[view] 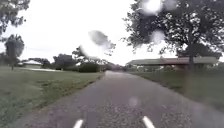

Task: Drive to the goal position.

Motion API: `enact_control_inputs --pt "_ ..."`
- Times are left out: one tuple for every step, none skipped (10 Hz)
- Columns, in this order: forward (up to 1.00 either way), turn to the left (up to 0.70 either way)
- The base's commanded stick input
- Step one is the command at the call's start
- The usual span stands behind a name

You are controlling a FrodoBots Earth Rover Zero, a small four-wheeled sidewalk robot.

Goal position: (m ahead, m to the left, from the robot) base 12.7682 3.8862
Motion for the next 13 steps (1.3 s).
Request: enact_control_inputs --pt "0.70 0.00" --pt "0.70 0.00" --pt "0.70 0.00" --pt "0.70 0.00" --pt "0.70 0.00" --pt "0.70 0.00" --pt "0.70 -0.11" --pt "0.70 -0.33" --pt "0.70 -0.35" --pt "0.70 -0.21" --pt "0.70 -0.06" --pt "0.70 0.00" --pt "0.70 0.00"
